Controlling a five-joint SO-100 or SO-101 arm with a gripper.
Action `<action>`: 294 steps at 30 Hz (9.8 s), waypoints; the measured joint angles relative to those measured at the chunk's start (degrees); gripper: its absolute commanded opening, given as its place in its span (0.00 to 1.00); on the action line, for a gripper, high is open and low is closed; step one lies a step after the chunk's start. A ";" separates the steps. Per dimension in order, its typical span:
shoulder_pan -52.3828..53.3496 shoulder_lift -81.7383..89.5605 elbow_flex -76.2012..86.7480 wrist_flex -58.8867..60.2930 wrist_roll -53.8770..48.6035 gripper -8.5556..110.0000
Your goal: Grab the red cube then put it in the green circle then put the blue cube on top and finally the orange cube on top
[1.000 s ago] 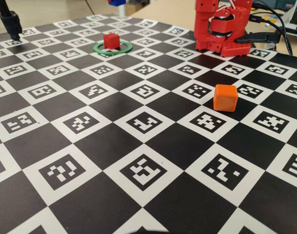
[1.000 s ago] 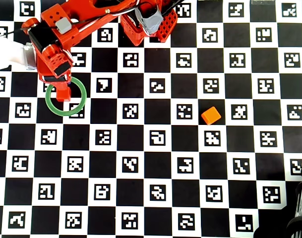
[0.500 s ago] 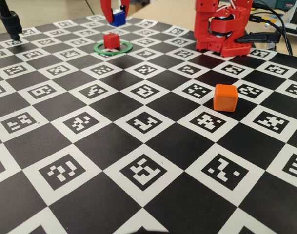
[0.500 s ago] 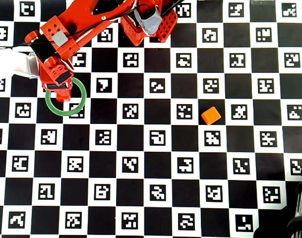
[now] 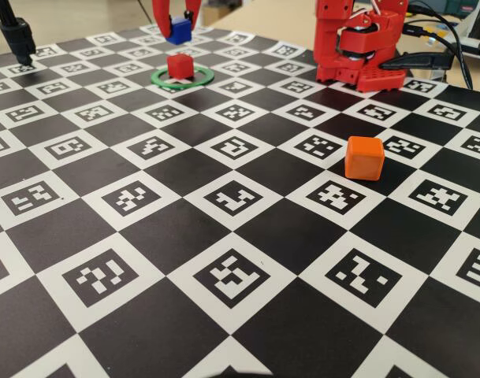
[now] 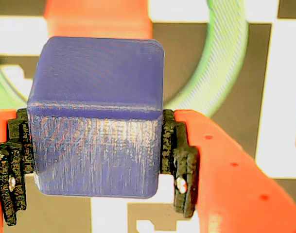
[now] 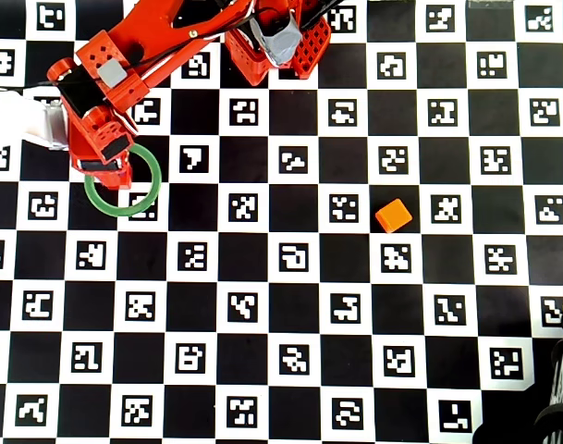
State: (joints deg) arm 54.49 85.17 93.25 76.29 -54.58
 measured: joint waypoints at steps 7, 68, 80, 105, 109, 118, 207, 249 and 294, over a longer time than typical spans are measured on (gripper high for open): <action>0.00 1.93 2.46 -2.37 0.88 0.11; -1.49 1.93 8.53 -7.38 4.57 0.12; -1.49 2.29 9.05 -7.38 4.57 0.32; -1.49 2.29 9.58 -7.29 4.57 0.45; -1.49 2.37 9.58 -6.33 3.96 0.45; -1.49 6.33 9.58 -3.87 3.34 0.45; -96.86 14.24 -2.81 6.15 106.70 0.49; -91.32 2.55 16.61 -17.67 100.37 0.48; -87.63 0.00 18.81 -17.84 87.01 0.46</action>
State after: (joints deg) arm -33.13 85.17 112.06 58.45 32.43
